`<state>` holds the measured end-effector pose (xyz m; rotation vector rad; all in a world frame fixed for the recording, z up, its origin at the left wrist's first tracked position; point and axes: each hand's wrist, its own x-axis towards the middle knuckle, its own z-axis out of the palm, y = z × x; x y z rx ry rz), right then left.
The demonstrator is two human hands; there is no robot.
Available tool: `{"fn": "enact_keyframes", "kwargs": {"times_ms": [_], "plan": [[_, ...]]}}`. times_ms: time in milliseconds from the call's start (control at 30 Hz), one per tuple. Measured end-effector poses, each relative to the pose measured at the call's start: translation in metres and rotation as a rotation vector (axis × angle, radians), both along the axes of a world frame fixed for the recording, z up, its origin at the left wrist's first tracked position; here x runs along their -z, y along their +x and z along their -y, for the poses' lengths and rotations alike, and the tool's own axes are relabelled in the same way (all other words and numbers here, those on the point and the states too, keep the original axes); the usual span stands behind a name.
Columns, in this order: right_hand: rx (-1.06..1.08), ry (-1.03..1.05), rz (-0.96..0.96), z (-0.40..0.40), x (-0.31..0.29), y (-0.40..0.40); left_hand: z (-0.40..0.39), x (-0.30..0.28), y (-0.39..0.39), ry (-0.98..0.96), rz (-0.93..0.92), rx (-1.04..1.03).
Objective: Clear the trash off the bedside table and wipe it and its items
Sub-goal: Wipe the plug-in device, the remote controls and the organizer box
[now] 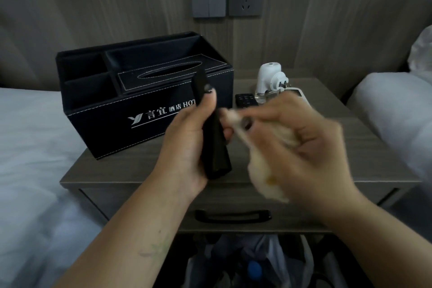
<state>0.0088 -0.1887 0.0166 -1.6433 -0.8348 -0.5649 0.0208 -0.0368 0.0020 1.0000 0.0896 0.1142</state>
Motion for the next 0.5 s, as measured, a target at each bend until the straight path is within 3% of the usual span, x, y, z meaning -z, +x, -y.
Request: {"fn": "enact_keyframes", "kwargs": {"times_ms": [100, 200, 300, 500], "plan": [[0.137, 0.068, -0.006, 0.002, -0.001, 0.002, 0.012, -0.006, -0.011, 0.078, 0.012, -0.048], [0.113, -0.058, 0.031, -0.007, 0.008, -0.003, 0.018, -0.013, -0.017, 0.083, -0.034, -0.017], [0.140, -0.131, 0.041, -0.006, 0.012, 0.000, 0.016, -0.018, -0.017, -0.054, 0.008, 0.015], [0.097, -0.016, -0.100, -0.008, 0.014, 0.005, 0.015, -0.023, -0.023, -0.320, 0.066, 0.054]]}}
